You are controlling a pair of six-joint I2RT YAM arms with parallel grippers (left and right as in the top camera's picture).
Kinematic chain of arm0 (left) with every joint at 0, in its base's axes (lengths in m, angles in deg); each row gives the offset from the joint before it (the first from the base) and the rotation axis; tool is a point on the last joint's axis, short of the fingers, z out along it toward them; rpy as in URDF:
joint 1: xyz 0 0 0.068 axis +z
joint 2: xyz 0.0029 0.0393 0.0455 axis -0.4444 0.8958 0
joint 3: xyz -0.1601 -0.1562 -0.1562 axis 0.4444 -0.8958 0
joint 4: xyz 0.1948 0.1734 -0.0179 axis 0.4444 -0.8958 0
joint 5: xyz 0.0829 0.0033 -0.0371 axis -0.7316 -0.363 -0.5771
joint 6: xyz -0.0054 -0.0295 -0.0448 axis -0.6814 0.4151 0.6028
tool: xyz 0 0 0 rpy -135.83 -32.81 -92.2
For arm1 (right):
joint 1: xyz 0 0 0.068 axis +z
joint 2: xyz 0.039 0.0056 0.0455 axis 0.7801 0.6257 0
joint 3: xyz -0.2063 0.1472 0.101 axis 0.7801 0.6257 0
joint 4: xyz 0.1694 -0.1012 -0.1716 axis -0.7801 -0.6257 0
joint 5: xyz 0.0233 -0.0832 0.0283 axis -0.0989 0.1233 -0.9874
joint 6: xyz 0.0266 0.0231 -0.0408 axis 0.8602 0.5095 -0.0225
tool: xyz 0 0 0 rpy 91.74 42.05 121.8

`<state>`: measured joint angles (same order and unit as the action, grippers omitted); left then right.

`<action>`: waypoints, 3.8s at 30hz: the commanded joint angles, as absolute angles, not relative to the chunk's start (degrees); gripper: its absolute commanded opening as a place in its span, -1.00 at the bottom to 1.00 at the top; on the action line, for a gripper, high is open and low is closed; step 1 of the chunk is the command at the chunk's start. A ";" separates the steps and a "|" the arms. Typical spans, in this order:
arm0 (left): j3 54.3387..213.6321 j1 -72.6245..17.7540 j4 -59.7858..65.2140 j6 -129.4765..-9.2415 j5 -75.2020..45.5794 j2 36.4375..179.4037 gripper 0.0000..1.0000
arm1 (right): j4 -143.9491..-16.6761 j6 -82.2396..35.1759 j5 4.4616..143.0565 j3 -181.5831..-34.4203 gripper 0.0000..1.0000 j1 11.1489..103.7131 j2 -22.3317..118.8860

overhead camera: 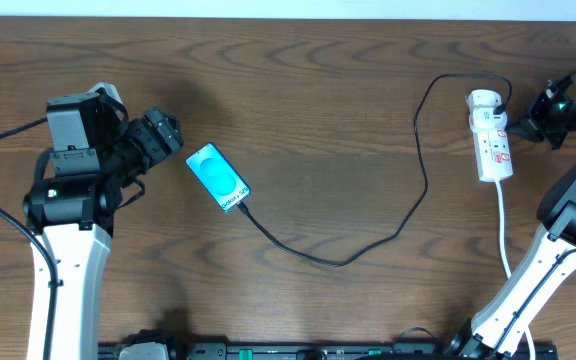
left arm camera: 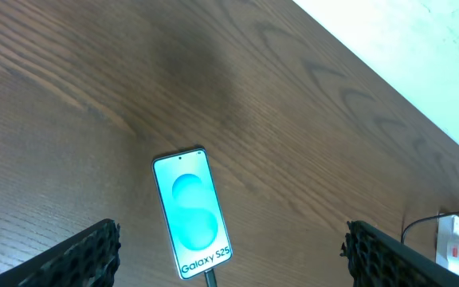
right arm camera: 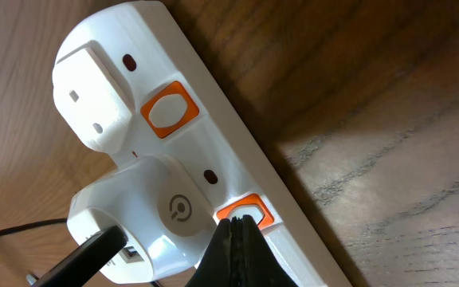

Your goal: Plug charger to phone and switch on socket

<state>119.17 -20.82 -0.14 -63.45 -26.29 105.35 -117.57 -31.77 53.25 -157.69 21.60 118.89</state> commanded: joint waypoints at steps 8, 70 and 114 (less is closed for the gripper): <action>119.21 -20.58 -0.16 -63.99 -27.09 105.51 0.82 | -117.52 -31.27 52.70 -157.39 -0.99 22.27 120.04; 119.21 -20.58 -0.16 -63.97 -27.09 105.51 0.81 | -117.26 -30.83 53.44 -157.34 -0.98 23.24 120.90; 119.21 -20.58 -0.14 -63.99 -27.09 105.51 0.82 | -115.99 -29.54 51.24 -157.34 -0.98 23.63 120.90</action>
